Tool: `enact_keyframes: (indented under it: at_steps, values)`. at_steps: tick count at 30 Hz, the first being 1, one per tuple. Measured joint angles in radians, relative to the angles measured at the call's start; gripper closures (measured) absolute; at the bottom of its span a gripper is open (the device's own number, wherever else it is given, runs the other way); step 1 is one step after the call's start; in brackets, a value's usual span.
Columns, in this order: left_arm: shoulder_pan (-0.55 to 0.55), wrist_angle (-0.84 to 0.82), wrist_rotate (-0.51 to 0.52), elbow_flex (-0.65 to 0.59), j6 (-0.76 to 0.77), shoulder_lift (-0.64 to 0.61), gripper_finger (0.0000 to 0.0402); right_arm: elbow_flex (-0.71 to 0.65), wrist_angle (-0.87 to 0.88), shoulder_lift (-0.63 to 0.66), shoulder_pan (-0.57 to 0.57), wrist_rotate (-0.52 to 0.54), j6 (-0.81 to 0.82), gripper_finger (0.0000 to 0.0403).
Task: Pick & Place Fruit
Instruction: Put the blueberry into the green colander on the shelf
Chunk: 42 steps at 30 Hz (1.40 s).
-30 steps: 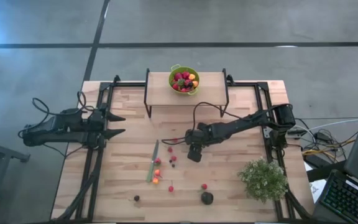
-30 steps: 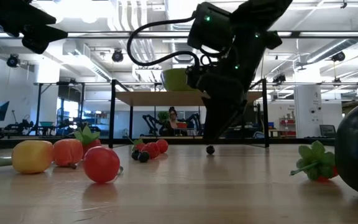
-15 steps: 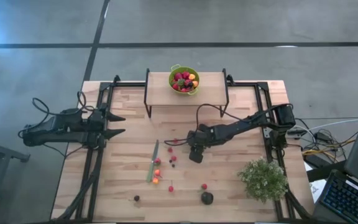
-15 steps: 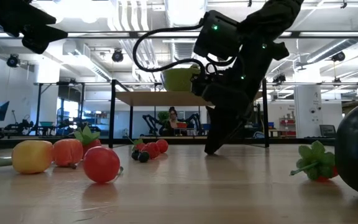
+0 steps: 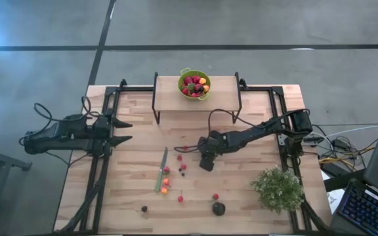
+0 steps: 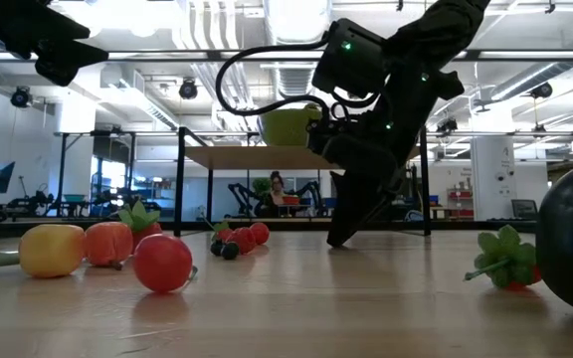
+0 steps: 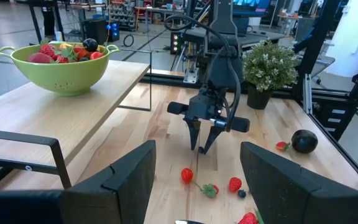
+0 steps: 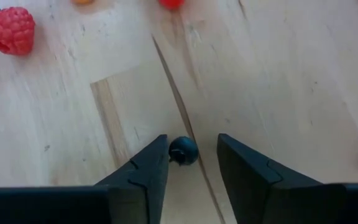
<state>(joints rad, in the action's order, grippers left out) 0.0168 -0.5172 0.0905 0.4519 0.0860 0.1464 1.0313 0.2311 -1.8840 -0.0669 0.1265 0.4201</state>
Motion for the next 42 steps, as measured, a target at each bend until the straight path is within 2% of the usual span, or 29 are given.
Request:
enact_keyframes:
  at_steps: [18,35,42]
  values:
    - [0.000,0.000,0.000,0.000,0.000,0.000,0.0161,-0.011,-0.015,0.002,0.003,0.000,0.000,0.0355]
    - [0.000,0.000,0.000,0.000,0.000,0.000,0.0161,0.041,0.010,-0.004,0.006,-0.015,0.018,0.0368]
    - [0.000,0.000,0.000,0.000,0.000,0.000,0.0161,0.175,0.205,0.009,0.008,-0.053,0.014,0.0369]
